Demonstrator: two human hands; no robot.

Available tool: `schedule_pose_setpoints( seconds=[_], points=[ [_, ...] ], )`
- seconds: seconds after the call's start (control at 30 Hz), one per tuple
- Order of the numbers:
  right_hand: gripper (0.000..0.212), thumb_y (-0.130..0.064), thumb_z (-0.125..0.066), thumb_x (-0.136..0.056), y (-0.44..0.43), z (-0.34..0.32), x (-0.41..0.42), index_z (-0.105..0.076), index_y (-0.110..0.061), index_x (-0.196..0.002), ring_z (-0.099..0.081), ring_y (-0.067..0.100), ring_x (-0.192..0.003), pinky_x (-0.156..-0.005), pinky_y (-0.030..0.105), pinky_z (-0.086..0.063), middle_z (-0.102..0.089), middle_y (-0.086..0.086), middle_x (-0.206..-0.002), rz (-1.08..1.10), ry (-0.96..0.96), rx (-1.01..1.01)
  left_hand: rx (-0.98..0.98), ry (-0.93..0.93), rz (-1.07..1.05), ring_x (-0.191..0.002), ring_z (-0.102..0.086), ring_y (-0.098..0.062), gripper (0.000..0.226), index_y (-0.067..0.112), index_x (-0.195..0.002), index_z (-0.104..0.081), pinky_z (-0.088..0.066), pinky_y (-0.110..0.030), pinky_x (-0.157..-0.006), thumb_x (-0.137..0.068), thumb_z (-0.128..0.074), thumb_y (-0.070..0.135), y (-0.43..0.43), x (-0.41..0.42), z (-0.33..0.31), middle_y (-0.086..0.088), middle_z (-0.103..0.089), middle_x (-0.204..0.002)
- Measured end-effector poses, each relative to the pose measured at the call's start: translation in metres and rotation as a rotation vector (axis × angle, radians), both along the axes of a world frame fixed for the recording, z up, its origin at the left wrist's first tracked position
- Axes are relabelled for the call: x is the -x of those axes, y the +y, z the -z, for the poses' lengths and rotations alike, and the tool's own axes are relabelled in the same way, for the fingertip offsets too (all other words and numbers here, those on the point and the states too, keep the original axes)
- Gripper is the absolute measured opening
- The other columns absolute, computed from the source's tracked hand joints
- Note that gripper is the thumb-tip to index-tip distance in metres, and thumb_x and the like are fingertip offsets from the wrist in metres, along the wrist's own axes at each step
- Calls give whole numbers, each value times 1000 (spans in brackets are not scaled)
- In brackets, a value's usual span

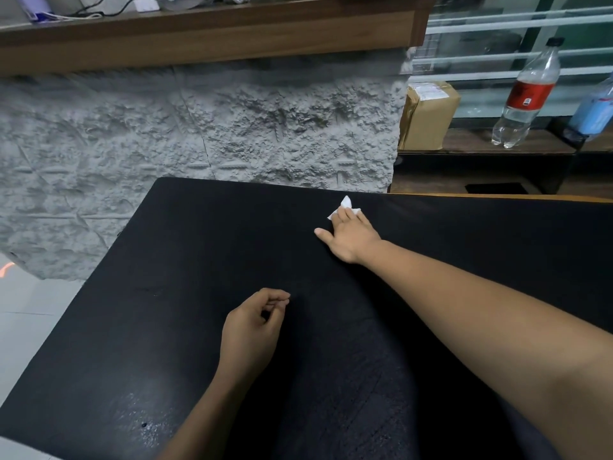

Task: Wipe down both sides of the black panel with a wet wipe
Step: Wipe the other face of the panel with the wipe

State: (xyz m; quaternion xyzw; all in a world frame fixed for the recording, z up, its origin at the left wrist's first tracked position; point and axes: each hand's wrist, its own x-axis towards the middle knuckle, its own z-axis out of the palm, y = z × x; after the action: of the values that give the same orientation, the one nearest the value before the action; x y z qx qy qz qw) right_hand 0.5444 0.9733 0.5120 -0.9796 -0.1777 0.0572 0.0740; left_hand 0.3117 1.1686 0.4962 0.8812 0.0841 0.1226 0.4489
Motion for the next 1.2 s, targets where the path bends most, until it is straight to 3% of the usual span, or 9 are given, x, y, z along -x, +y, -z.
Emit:
schedule_pose_setpoints(
  seconds=[0.33, 0.53, 0.73, 0.97, 1.2],
  points=[
    [62, -64, -26, -108, -6, -1, -9, -37, -32, -160, -8, 5, -160, -130, 45, 4, -20, -9, -173, -229, 49, -110, -23, -11, 16, -87, -71, -1, 21, 46, -103, -71, -56, -21, -68, -102, -65, 26, 1, 0, -1, 25, -73, -98],
    [51, -58, -31, -109, -39, -11, -33, -48, -38, -153, -18, 14, -159, -129, 50, -2, -25, -11, -171, -158, 72, -139, -30, -15, 13, -78, -69, -1, 18, 47, -103, -70, -50, -15, -61, -101, -65, 30, 1, 0, 0, 24, -73, -95],
    [51, -57, -29, -111, -61, -10, -48, -48, -36, -154, -22, 19, -159, -129, 51, -1, -26, -11, -171, -57, 84, -172, -24, -20, 21, -76, -69, -4, 19, 47, -103, -71, -49, -14, -60, -102, -66, 29, 2, -2, 2, 21, -73, -93],
    [57, -57, -25, -110, -60, -12, -60, -44, -30, -156, -28, 22, -156, -129, 51, -5, -27, -4, -171, 35, 72, -92, 12, -13, 24, -58, -60, -7, 16, 46, -106, -71, -44, -17, -52, -103, -65, 30, 5, -3, 8, 14, -70, -82],
    [83, -68, -23, -105, -4, -9, -43, -26, -8, -163, -11, 23, -159, -130, 48, -7, -21, 11, -169, 73, 60, 8, 3, -15, 22, -60, -60, -9, 13, 44, -107, -71, -44, -18, -52, -102, -66, 32, 5, -5, 10, 12, -68, -80]
  ],
)
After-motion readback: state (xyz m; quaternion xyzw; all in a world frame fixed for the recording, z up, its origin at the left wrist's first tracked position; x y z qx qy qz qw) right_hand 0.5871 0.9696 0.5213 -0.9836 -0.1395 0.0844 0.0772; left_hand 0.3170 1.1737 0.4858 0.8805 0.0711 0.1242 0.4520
